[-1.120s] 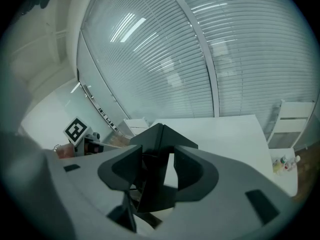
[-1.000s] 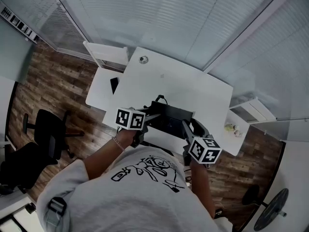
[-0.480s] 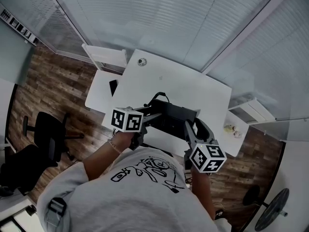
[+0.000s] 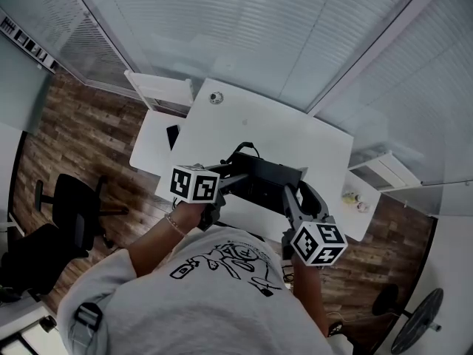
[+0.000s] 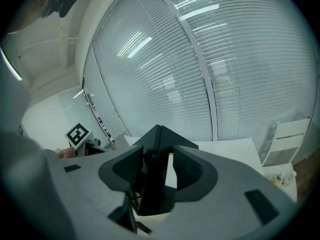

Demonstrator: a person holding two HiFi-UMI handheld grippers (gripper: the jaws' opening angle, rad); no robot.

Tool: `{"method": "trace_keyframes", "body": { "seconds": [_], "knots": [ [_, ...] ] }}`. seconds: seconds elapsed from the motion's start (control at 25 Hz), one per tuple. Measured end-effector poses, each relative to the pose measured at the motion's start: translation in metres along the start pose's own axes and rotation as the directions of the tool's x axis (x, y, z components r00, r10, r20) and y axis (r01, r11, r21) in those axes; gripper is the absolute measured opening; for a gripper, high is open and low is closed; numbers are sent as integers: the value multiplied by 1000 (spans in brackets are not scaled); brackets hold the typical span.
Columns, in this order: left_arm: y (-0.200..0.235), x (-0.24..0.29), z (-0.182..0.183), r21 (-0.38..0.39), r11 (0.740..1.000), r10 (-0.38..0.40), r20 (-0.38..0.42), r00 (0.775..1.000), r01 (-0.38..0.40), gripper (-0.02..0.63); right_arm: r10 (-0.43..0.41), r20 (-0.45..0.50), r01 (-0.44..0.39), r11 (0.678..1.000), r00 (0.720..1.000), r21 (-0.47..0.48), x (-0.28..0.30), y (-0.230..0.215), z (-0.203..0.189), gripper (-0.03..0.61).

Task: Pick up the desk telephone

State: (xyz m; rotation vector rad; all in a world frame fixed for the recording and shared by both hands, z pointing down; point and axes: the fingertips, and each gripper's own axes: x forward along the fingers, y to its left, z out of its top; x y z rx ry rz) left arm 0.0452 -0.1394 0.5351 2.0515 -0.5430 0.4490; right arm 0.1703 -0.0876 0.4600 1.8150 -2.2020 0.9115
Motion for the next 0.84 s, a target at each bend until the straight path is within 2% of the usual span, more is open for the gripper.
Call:
{"method": "trace_keyframes", "body": {
  "seconds": [0.48, 0.84],
  "knots": [
    [-6, 0, 3, -5, 1000, -24, 10, 1000, 25, 244, -4, 14, 4, 1000, 1000, -4, -1, 1, 4, 176],
    [-3, 0, 4, 0, 1000, -15, 11, 1000, 15, 244, -3, 10, 4, 1000, 1000, -6, 0, 1, 4, 176]
  ]
}}
